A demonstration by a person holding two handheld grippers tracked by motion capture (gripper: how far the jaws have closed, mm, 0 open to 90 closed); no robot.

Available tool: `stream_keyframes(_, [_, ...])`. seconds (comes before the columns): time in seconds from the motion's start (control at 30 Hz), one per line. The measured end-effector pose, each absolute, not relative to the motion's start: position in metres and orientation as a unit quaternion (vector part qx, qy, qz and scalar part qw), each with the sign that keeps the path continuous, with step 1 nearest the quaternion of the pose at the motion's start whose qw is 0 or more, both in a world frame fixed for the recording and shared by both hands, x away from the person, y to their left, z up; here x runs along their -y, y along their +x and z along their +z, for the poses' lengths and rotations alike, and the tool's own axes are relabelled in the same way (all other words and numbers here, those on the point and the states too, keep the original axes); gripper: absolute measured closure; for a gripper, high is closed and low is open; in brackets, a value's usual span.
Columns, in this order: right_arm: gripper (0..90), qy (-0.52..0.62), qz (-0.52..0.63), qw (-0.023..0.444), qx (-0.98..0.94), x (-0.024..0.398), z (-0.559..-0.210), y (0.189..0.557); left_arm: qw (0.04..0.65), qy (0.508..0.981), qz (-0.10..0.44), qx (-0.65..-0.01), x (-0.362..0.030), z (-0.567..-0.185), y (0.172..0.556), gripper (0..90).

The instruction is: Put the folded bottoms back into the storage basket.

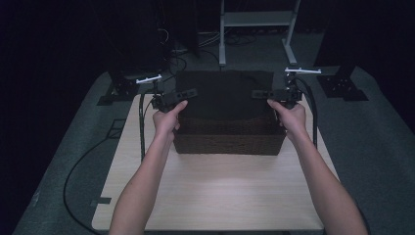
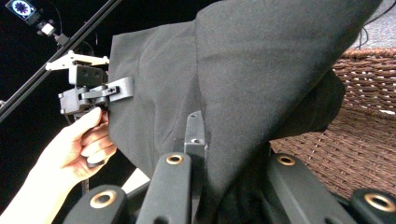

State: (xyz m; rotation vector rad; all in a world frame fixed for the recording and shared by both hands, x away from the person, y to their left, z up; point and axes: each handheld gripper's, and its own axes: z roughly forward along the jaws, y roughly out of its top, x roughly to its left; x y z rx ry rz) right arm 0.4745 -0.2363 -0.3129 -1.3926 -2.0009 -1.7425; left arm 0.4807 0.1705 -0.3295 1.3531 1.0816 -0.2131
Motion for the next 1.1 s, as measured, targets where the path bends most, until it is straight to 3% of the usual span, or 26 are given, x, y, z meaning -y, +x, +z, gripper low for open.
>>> stream_keyframes(1.1, [76.9, -0.492, -0.54, 0.073, 0.679, 0.233, -0.344, 0.502, 0.601, 0.602, -0.094, -0.517, -0.161, -0.363, 0.508, 76.2])
